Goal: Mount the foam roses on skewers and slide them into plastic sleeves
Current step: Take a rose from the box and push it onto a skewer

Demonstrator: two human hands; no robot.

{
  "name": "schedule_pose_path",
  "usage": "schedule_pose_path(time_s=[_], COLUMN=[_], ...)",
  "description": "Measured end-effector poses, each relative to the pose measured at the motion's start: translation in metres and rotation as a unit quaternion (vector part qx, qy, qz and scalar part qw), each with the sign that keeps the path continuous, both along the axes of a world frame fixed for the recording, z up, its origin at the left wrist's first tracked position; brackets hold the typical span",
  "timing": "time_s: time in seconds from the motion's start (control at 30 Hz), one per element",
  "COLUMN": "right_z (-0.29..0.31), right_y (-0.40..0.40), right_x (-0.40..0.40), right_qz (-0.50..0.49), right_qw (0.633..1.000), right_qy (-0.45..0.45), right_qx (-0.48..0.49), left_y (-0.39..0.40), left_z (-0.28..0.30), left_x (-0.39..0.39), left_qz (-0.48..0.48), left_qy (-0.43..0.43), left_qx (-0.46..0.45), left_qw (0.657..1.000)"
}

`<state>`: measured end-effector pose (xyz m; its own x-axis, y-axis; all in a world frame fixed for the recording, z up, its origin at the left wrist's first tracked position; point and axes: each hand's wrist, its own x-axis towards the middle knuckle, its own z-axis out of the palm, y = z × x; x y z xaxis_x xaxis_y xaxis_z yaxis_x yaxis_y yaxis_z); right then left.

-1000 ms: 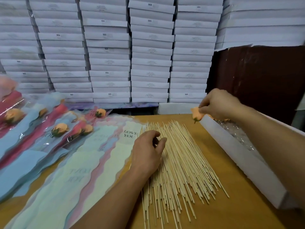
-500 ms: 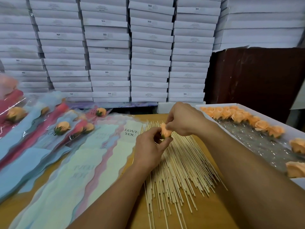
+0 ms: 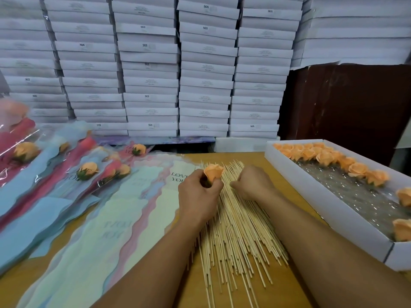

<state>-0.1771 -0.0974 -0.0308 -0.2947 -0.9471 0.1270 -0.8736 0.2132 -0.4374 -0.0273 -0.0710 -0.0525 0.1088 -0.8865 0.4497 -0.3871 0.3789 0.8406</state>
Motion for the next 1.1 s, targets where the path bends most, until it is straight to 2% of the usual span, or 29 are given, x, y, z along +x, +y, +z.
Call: schedule_pose_path(time_s=[0.2, 0.43, 0.67, 0.73, 0.83, 0.93, 1.1], right_z=[-0.003, -0.001, 0.001, 0.005, 0.015, 0.027, 0.025], right_y=[-0.012, -0.016, -0.01, -0.002, 0.018, 0.038, 0.061], right_x=[0.017, 0.017, 0.003, 0.0, -0.001, 0.006, 0.019], right_qz=[-0.005, -0.025, -0.029, -0.006, 0.063, 0.117, 0.166], right_qw=[0.998, 0.999, 0.995, 0.987, 0.955, 0.941, 0.939], right_qy=[0.06, 0.029, -0.096, -0.162, -0.286, -0.311, -0.299], right_qx=[-0.001, 0.008, 0.0, 0.016, 0.045, 0.059, 0.024], left_y=[0.0, 0.0, -0.001, -0.001, -0.001, -0.002, -0.005], left_z=[0.001, 0.003, 0.005, 0.007, 0.009, 0.013, 0.022], left_x=[0.001, 0.001, 0.001, 0.002, 0.003, 0.003, 0.011], left_qz=[-0.004, 0.0, 0.009, 0.002, -0.021, -0.069, -0.145], left_qy=[0.009, 0.016, 0.036, 0.064, 0.133, 0.258, 0.47], left_qx=[0.005, 0.016, 0.056, 0.076, 0.114, 0.161, 0.253], left_qw=[1.0, 1.0, 0.998, 0.995, 0.984, 0.95, 0.833])
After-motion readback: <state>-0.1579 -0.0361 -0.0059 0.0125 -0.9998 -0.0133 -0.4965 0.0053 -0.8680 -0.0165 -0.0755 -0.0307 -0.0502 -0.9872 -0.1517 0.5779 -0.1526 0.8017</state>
